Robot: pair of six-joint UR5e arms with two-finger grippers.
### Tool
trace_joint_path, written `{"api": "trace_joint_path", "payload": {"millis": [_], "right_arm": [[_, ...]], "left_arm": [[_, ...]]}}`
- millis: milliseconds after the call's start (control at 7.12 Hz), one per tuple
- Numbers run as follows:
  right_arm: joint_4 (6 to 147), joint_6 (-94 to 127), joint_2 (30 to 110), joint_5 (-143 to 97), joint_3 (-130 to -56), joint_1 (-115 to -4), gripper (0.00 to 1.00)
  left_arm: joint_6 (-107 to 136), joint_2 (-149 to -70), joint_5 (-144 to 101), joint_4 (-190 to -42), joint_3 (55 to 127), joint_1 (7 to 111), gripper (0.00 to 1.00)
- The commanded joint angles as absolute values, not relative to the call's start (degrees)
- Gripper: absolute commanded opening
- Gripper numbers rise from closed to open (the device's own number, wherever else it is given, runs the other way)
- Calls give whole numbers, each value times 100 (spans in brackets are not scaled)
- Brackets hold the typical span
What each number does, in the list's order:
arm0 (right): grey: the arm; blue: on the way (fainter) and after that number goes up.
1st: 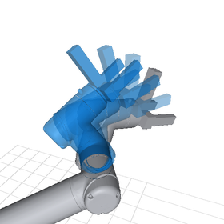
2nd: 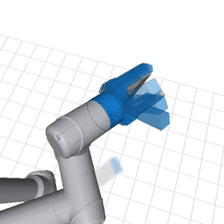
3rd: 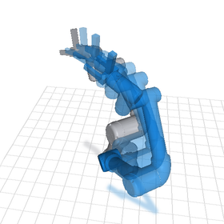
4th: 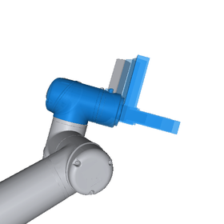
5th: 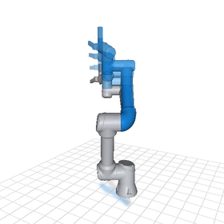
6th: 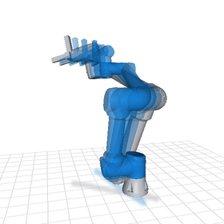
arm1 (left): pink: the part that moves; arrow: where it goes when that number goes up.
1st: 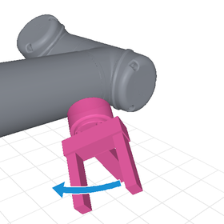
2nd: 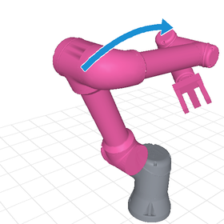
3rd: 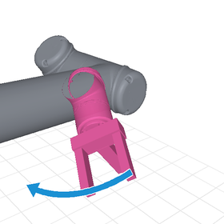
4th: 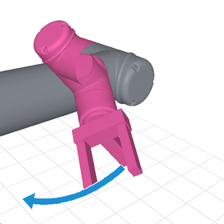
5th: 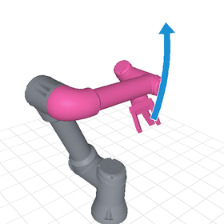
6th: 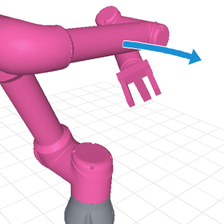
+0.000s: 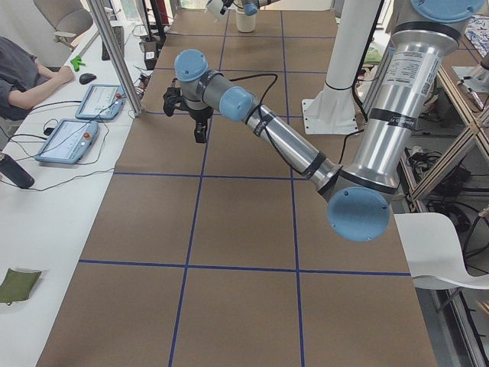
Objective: Left arm hands cup to right arm to dump lemon
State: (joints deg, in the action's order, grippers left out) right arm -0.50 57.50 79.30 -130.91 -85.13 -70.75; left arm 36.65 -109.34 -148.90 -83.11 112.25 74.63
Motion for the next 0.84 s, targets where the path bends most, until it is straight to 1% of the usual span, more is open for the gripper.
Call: {"api": "trace_joint_path", "payload": {"millis": [0, 140, 281, 562, 702], "right_arm": [[368, 4785, 7585, -12319, -8543, -6673, 32], [387, 4633, 7541, -11704, -8560, -6236, 32], [648, 4145, 7428, -11072, -8578, -5823, 32], [1228, 3596, 7121, -10375, -8683, -5320, 32], [1526, 3342, 6936, -9806, -8718, -4961, 32]], "left_arm": [[5048, -11599, -14898, -8314, 11197, 6842, 100], [5541, -11880, -14880, -8314, 11145, 6629, 100], [6129, -11970, -14889, -8367, 11127, 6479, 100], [6870, -12539, -14880, -8376, 10821, 6347, 100], [7021, -12646, -14401, -8376, 10750, 6024, 100]]}}
